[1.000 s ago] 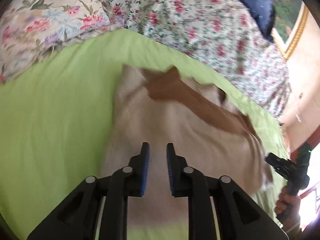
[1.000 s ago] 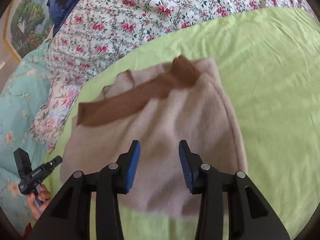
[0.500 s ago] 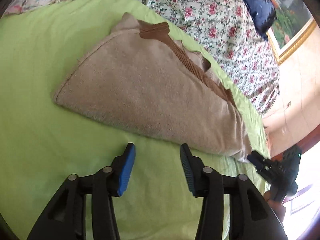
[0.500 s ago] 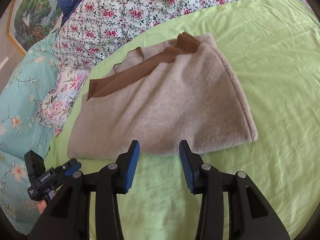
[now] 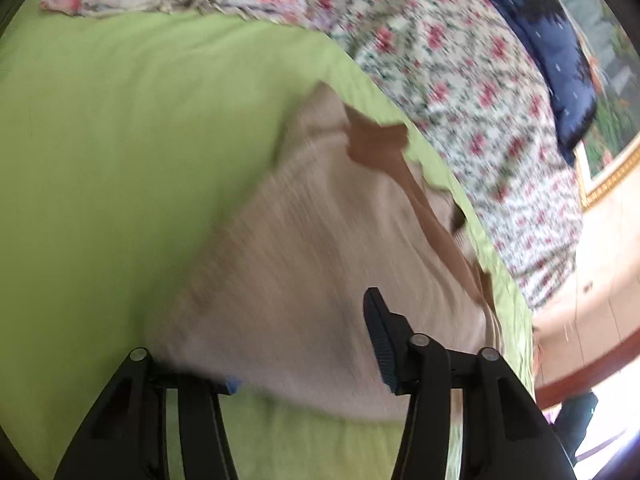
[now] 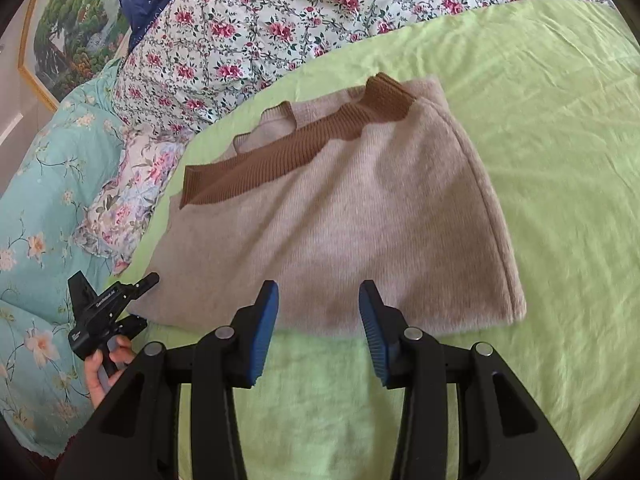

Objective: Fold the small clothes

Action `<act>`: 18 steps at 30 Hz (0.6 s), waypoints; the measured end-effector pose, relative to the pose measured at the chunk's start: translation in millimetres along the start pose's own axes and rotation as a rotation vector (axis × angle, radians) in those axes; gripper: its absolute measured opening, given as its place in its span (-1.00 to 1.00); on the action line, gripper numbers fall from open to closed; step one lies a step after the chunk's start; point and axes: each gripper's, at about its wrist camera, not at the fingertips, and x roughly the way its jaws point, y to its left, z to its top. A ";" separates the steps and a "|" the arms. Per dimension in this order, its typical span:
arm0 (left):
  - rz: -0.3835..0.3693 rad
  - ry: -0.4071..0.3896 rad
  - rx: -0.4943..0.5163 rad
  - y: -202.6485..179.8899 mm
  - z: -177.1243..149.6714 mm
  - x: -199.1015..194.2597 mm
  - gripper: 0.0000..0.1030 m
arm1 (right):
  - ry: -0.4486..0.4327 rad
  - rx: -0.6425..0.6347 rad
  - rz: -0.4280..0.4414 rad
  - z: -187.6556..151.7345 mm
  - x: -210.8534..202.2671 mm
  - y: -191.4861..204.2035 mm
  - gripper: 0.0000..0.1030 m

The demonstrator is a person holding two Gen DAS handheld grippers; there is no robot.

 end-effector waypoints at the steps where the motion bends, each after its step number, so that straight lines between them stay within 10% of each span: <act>1: 0.003 -0.010 -0.004 1.0 3.9 0.2 -0.29 | -0.002 -0.003 0.000 5.1 1.9 -1.5 -0.16; 4: -0.014 -0.035 0.019 -7.6 14.1 -0.8 -0.82 | -0.004 -0.006 0.011 20.7 6.7 -6.8 -0.16; 15: -0.190 -0.002 0.378 -146.0 -19.8 10.7 -0.85 | 0.077 0.016 0.181 79.8 33.5 -6.8 -0.14; 18: -0.206 0.045 0.443 -166.2 -40.0 28.0 -0.85 | 0.141 -0.002 0.261 92.6 56.5 9.0 0.19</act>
